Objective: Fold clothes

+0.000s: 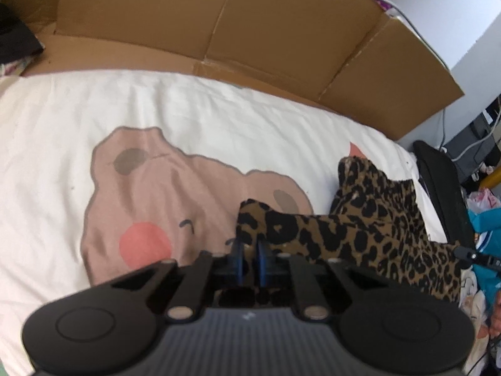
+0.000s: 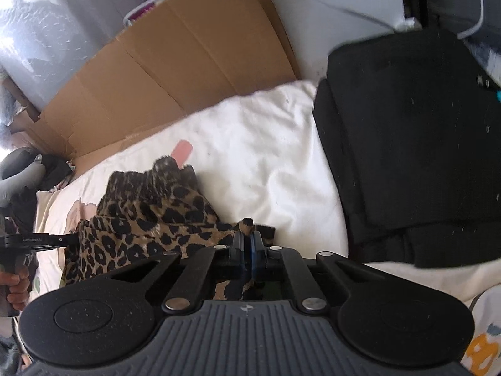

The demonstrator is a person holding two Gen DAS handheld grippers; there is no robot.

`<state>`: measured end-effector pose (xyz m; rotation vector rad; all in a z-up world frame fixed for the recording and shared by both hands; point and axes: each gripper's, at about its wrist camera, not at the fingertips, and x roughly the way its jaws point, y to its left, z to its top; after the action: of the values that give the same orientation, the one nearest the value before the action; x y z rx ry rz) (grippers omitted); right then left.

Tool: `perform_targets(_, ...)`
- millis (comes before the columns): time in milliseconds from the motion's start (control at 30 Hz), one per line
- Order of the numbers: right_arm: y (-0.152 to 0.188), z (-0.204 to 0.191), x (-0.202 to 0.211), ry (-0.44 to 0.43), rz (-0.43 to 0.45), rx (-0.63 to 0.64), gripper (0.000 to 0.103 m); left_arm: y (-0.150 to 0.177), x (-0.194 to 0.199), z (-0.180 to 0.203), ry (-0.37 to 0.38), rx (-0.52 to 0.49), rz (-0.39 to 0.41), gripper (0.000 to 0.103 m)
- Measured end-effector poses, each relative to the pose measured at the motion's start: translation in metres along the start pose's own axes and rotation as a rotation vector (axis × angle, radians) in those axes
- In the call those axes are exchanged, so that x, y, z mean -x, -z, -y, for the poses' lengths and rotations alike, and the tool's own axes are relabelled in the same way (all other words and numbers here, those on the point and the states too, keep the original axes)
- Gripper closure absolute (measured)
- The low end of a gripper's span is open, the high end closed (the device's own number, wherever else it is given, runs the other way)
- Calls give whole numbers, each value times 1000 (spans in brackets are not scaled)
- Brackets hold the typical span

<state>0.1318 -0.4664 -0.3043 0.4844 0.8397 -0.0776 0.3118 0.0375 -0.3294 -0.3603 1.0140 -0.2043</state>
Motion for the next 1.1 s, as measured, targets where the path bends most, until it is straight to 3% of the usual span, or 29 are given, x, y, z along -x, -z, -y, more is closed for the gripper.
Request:
perform_targets(233,-9,-5,5,21,49,12,102,2,15,-6,2,55,51,97)
perform_targets(367,-7,-1,-10,38,22,13,102,0,7,-6,-22,51,15,95)
perform_targets(533,-2,4,-24,60,-14,-4,98,0,4,3,-46,-3,15,71)
perform_targets(600,1,4,-24,71,-15,5,82,-1,3,7,-51,-33,18,60)
perform_targets(667,5,4,-25,86,-27,15,66,-2,-1,10,-69,-54,17,59)
perform_targets(1100,11,-10,-52,103,-93,127,65,0,-22,23,-114,-149,2,58)
